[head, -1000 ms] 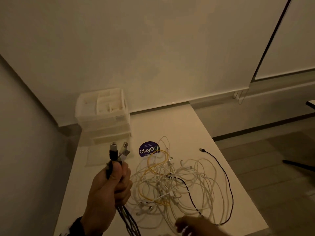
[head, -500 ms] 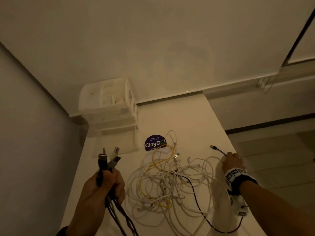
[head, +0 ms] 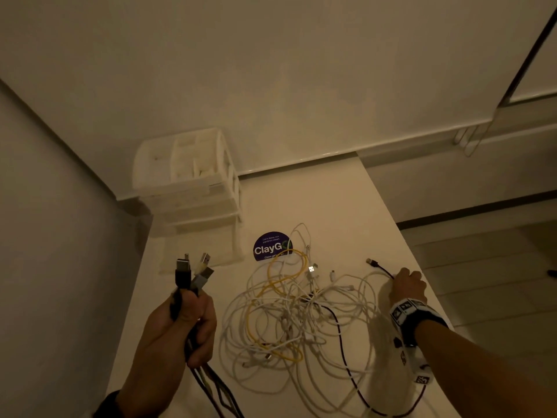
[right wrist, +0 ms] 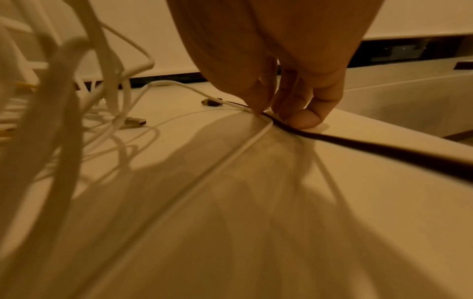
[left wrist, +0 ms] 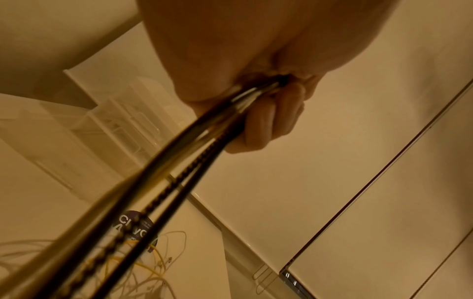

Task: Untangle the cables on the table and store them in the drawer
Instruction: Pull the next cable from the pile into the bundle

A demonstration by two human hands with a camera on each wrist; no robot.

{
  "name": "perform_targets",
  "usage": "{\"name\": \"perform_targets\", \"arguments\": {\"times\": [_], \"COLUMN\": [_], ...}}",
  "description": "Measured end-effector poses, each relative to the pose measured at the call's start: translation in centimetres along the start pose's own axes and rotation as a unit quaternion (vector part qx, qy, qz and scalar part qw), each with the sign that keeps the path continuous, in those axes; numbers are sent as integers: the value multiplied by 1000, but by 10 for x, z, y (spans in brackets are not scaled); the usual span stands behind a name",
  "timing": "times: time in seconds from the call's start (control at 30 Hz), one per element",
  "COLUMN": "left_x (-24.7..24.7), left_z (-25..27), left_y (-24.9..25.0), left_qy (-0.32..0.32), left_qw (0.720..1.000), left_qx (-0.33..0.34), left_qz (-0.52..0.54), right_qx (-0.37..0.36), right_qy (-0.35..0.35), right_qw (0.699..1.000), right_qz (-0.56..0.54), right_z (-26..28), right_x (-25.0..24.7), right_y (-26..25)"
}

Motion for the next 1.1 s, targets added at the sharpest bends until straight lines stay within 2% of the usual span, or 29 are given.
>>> {"name": "perform_targets", "arguments": {"times": [0.3, 0.5, 0.57, 0.67, 0.83, 0.9, 1.0, 1.1], "left_x": [-10, -20, -20, -18, -14, -16, -17, -22], "left_z": [1, -7, -12, -17, -26, -32, -40, -44], "left_y": [-2, 3, 5, 8, 12, 14, 16, 20], "left_qy": [-14, 9, 1, -22, -65, -74, -69, -46], "left_qw": [1000, 999, 997, 994, 985, 980, 979, 984], "left_qx": [-8, 1, 11, 28, 7, -6, -19, -5], "left_qz": [5, 42, 71, 100, 158, 184, 193, 172], "right_qx": [6, -40, -49, -101, -210, -248, -294, -333], "right_qy": [-3, 26, -24, -92, -203, -171, -51, 27], "right_qw": [1000, 986, 962, 904, 826, 823, 843, 837], "right_qz": [-10, -160, -269, -406, -482, -481, -448, -433], "right_z": [1, 21, 46, 109, 209, 229, 242, 246], "right_x": [2, -55, -71, -92, -112, -114, -118, -129], "right_y": [-7, -21, -33, -62, -105, -125, -159, -194]}}
Point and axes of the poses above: each hand's wrist, its own z-axis away from the middle knuckle, its own x-axis out of the palm, y = z × x, the point moved 2 cm from there along -z, towards the middle knuckle, and after that the axes turned 3 degrees about -x, right-handed, at the moved point
